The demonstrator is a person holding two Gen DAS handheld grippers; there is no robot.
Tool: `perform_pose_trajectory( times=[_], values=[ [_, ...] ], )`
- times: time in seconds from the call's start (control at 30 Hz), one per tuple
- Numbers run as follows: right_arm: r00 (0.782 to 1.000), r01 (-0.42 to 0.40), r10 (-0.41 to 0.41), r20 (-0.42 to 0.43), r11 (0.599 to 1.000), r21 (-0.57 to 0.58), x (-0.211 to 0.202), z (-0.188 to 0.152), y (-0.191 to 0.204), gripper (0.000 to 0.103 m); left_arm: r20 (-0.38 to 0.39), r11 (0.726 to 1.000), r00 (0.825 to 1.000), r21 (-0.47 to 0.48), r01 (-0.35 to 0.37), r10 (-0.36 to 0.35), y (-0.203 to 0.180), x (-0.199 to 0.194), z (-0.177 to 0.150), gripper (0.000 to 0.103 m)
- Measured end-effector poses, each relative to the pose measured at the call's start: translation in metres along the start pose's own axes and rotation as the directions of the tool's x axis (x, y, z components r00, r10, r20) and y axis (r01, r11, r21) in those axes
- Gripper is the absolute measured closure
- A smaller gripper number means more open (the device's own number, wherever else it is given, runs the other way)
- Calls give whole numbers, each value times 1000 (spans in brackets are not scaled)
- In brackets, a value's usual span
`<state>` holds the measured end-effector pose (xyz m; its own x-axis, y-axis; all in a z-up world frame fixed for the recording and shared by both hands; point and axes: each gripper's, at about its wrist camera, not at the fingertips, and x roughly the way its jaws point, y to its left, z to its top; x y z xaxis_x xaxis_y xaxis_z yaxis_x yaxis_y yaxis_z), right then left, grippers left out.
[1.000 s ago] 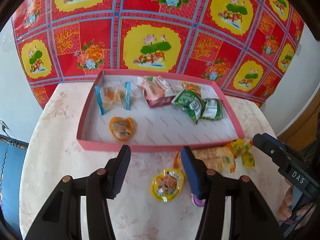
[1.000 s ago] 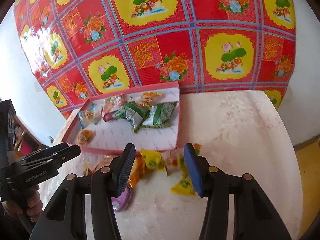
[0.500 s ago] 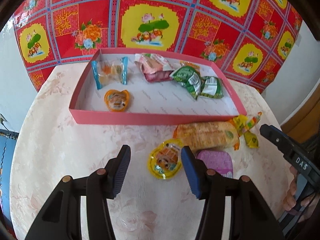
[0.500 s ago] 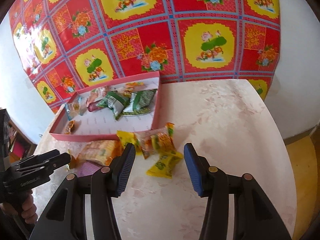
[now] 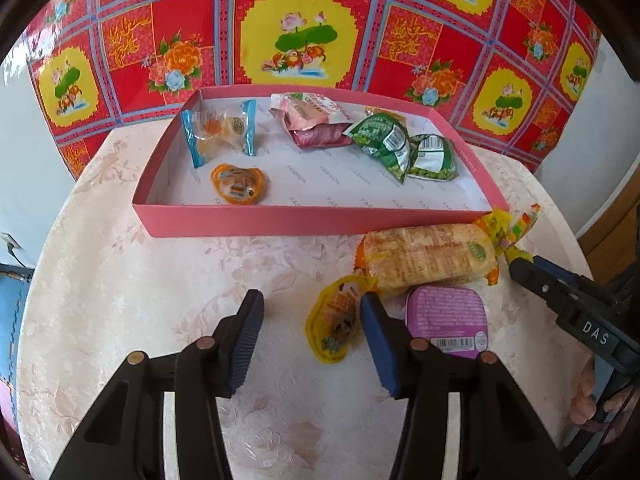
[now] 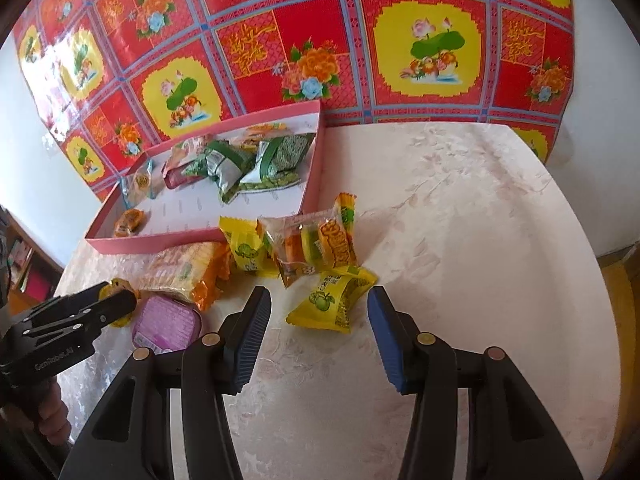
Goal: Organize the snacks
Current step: 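Grasp the yellow jelly cup with the left tool while the right tool grasps a yellow candy pack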
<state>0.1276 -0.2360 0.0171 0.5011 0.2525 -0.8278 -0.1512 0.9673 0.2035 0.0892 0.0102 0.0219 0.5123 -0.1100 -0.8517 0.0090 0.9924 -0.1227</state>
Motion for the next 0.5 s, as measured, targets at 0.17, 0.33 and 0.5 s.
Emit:
perform_pose_trajectory(
  times=[0.17,0.33,0.5],
  values=[
    [999,30,-30,10,999,-29,1,0,5,54,20,998,999,33,-50,50,-5,1,-3,67],
    [999,50,-50,9,997,-65,2,-1,12,70,22,999,999,25,-28,28,-4,1,-4,80],
    [1000,13,-12,4,995,-95,-2,-5,27,71,16,1000,1000,4,-17,17,0,-1,-6,80]
  ],
)
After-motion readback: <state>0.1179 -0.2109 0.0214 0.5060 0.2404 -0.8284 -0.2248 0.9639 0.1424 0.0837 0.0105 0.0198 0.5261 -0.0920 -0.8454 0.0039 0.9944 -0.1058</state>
